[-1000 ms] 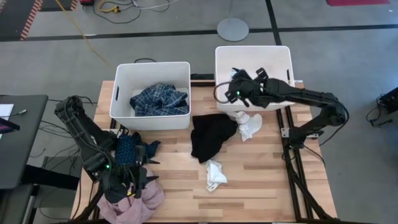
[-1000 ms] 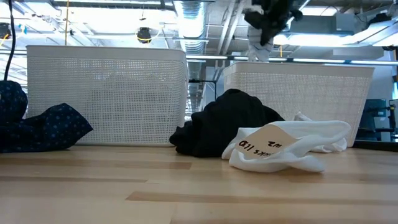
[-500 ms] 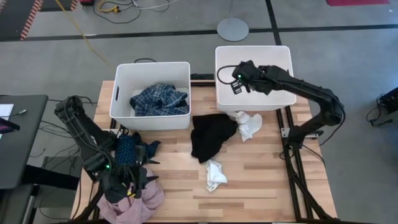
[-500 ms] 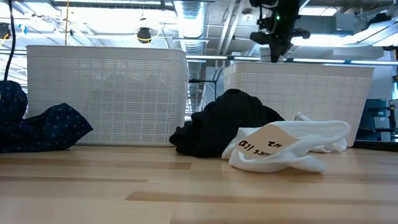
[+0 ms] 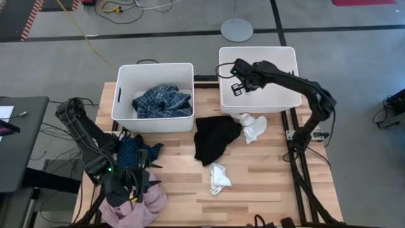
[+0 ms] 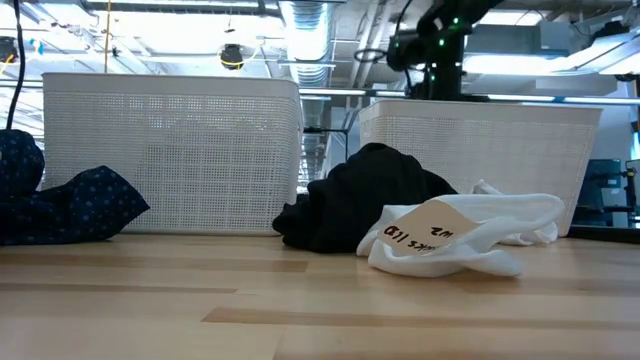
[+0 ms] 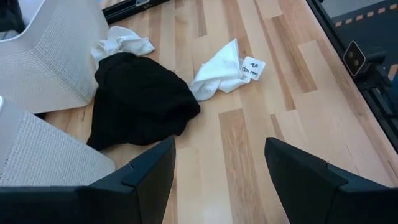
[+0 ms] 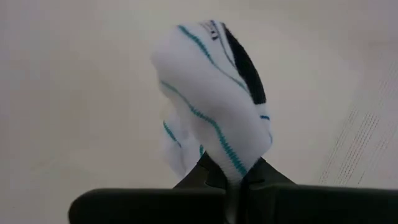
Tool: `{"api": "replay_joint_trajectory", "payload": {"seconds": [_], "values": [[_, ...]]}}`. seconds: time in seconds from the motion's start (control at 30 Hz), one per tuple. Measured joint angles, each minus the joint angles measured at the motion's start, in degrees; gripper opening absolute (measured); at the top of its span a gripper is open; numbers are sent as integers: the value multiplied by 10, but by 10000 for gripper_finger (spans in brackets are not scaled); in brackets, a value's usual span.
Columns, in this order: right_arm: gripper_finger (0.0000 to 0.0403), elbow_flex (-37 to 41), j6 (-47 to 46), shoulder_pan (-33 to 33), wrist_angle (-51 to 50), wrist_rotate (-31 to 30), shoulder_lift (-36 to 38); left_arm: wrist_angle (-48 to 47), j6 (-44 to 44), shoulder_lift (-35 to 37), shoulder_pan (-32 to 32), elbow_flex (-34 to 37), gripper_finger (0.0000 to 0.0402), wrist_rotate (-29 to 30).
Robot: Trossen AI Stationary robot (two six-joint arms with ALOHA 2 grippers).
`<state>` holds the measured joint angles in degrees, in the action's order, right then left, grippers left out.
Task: Sort clothes
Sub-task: Put the white patterned sock into the right laundry bin
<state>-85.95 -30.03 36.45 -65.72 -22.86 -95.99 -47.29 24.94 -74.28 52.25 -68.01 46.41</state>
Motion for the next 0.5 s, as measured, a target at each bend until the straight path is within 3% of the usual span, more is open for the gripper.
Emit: {"api": "replay_joint_trajectory", "payload": {"seconds": [0.5], "values": [[12,1,-11,43,-44,9,-27,-3,3,-16,5,0,243,-12]]}}
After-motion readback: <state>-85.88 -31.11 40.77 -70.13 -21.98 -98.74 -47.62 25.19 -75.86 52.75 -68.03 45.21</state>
